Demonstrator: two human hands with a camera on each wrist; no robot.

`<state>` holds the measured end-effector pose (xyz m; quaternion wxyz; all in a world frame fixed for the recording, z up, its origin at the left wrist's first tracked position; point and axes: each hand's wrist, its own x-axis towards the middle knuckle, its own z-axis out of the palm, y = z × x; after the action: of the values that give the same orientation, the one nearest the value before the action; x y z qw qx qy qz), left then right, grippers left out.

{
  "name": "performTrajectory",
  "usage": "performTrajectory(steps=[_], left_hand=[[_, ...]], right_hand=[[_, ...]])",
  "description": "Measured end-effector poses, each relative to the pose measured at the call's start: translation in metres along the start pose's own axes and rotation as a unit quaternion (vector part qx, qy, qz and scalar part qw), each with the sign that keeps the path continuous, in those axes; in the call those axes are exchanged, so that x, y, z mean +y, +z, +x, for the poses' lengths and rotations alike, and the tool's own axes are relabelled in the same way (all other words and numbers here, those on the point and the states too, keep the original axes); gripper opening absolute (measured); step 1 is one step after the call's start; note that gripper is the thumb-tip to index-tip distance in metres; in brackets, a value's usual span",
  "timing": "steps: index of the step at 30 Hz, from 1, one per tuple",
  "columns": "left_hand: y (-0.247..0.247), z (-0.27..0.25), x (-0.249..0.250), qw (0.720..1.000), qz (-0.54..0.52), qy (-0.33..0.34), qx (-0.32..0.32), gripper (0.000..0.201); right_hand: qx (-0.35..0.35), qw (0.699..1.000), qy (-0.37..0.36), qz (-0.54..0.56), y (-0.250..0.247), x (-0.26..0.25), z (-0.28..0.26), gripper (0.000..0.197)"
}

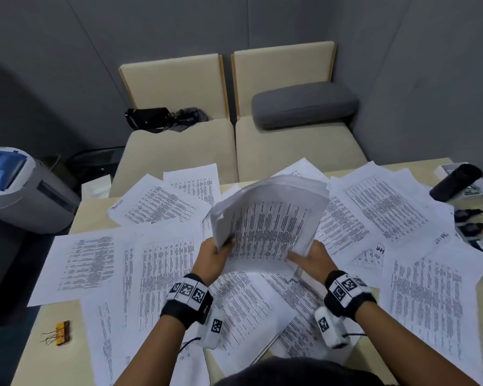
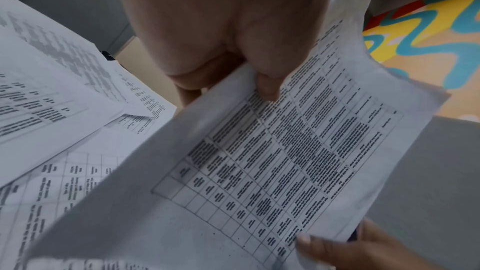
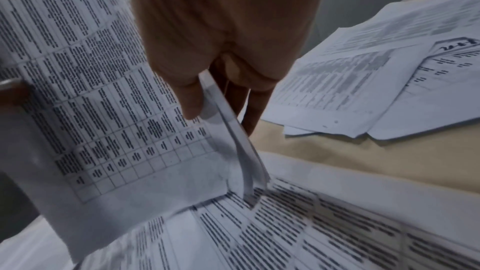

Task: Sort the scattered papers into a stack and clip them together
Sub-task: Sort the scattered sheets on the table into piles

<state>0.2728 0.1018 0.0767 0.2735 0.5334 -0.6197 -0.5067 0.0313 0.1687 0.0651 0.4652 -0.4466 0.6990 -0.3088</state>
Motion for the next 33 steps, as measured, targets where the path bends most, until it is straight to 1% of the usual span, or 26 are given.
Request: performTrajectory(steps=[1,2,4,5,6,7,9,10,12,13,14,16,17,18,21,23,26,28,30,31,33], left_hand=[[-0.002,0.000,0.007,1.000,-0.006,0.013,0.007,0.057],[-0.004,0.000,0.014,0.999,-0.023,0.035,0.006,0.051],[-0.007,0.001,0.026,0.992,-0.112,0.055,-0.004,0.027],[-0.006,0.003,0.029,0.987,-0.148,0.055,-0.008,0.031],[-0.004,0.004,0.029,0.986,-0.160,0.055,-0.011,0.036],[0.002,0.006,0.026,0.989,-0.141,0.044,-0.010,0.033],[0.019,0.008,0.015,0.999,-0.045,0.014,0.001,0.010],[0.027,0.007,0.010,1.000,-0.005,-0.006,0.003,0.005],[0.035,0.008,0.001,0.999,0.025,-0.040,0.019,0.016],[0.033,0.009,0.001,0.998,0.034,-0.044,0.030,0.020],[0.027,0.009,0.001,0.998,0.045,-0.030,0.042,0.026],[0.007,0.009,0.003,0.994,0.082,-0.008,0.067,0.041],[-0.006,0.008,0.003,0.991,0.101,-0.014,0.082,0.045],[-0.021,0.008,-0.002,0.988,0.118,-0.027,0.098,0.044],[-0.072,-0.001,-0.035,0.970,0.168,-0.097,0.144,0.025],[-0.104,-0.014,-0.070,0.958,0.183,-0.165,0.146,0.023],[-0.135,-0.039,-0.128,0.937,0.205,-0.252,0.130,0.024],[-0.142,-0.057,-0.162,0.925,0.218,-0.294,0.099,0.022],[-0.137,-0.075,-0.187,0.919,0.228,-0.316,0.066,0.019],[-0.130,-0.084,-0.192,0.921,0.221,-0.317,0.056,0.018],[-0.119,-0.094,-0.199,0.927,0.201,-0.312,0.054,0.020]], right_hand=[[0.016,0.999,-0.019,0.035,-0.005,-0.012,-0.002,0.018],[0.032,0.996,-0.041,0.074,-0.011,-0.025,-0.003,0.018],[0.057,0.983,-0.077,0.156,-0.020,-0.046,-0.003,0.012],[0.062,0.979,-0.082,0.177,-0.021,-0.051,0.000,0.011],[0.060,0.979,-0.079,0.179,-0.019,-0.051,0.003,0.010],[0.054,0.982,-0.069,0.167,-0.014,-0.048,0.006,0.009],[0.027,0.991,-0.035,0.124,0.003,-0.029,0.010,0.013],[0.010,0.994,-0.017,0.111,0.012,-0.017,0.012,0.016],[-0.014,0.995,0.013,0.095,0.019,0.001,0.012,0.015],[-0.015,0.996,0.023,0.082,0.018,0.009,0.013,0.014],[-0.009,0.997,0.029,0.069,0.014,0.016,0.014,0.014],[0.008,0.999,0.024,0.041,0.004,0.031,0.018,0.025],[0.018,0.999,0.021,0.024,-0.001,0.039,0.021,0.030],[0.028,0.999,0.023,0.008,-0.005,0.048,0.024,0.031],[0.036,0.995,0.073,-0.064,-0.007,0.073,0.031,0.031],[0.022,0.983,0.104,-0.147,-0.002,0.084,0.033,0.038],[-0.009,0.951,0.124,-0.283,0.012,0.091,0.026,0.058],[-0.029,0.933,0.124,-0.338,0.027,0.091,0.019,0.072],[-0.043,0.925,0.117,-0.360,0.047,0.090,0.013,0.083],[-0.050,0.926,0.116,-0.357,0.057,0.087,0.010,0.087],[-0.062,0.938,0.134,-0.313,0.077,0.084,0.012,0.092]])
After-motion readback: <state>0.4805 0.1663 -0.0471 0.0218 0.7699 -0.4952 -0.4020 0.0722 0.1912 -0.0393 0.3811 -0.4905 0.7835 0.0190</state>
